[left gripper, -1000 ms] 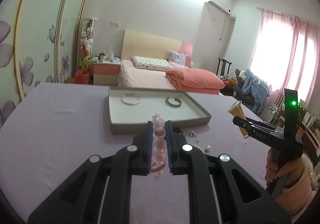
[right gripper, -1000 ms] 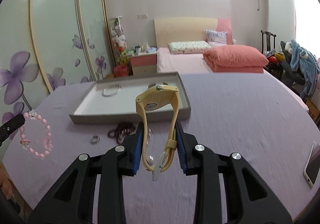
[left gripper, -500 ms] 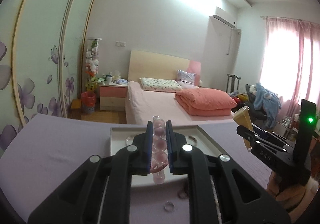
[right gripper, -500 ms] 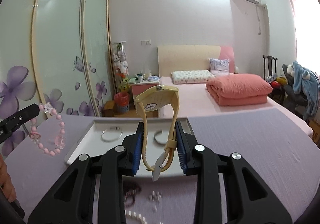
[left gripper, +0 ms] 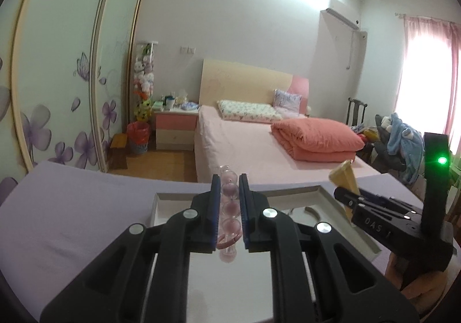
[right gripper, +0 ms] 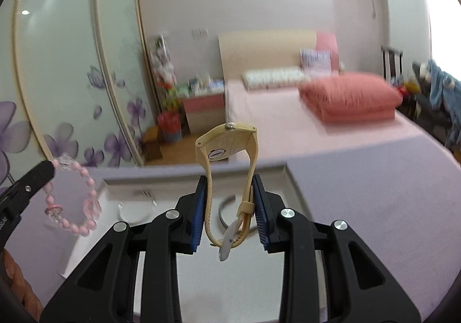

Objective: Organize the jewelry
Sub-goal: 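Lower both items into the tray and open both tools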

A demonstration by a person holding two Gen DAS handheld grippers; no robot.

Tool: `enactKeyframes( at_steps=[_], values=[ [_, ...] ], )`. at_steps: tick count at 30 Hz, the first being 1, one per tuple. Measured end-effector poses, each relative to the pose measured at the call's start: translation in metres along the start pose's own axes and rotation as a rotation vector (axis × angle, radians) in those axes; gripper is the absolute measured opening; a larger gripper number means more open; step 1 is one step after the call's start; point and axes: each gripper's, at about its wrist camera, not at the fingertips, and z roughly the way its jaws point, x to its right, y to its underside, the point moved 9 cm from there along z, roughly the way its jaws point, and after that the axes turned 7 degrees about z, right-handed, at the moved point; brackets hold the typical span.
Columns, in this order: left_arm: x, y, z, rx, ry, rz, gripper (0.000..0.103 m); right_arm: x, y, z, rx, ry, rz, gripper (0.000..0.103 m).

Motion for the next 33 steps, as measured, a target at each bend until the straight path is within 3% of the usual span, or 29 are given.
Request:
enactKeyframes(
  at_steps=[5, 10, 17, 27, 33],
  values=[
    [-0.006, 0.014, 0.028, -0.056, -0.012, -0.002, 0.013, 0.005, 0.02, 0.028, -0.123, 0.022, 0.022, 0.031],
    [-0.008, 0.025, 0.043, -0.091, -0.005, -0.004, 0.013, 0.004, 0.027, 0.037, -0.17, 0.048, 0.003, 0.032],
    [-0.009, 0.036, 0.052, -0.133, 0.015, -0.028, 0.014, 0.007, 0.023, 0.044, -0.181, 0.047, 0.003, 0.051],
    [-0.02, 0.033, 0.037, -0.109, -0.014, -0.038, 0.016, 0.004, 0.019, 0.033, -0.143, 0.006, 0.005, 0.051],
    [-0.024, 0.03, 0.029, -0.102, -0.029, -0.03, 0.022, -0.004, 0.013, 0.018, -0.099, -0.094, 0.024, 0.054]
  ],
)
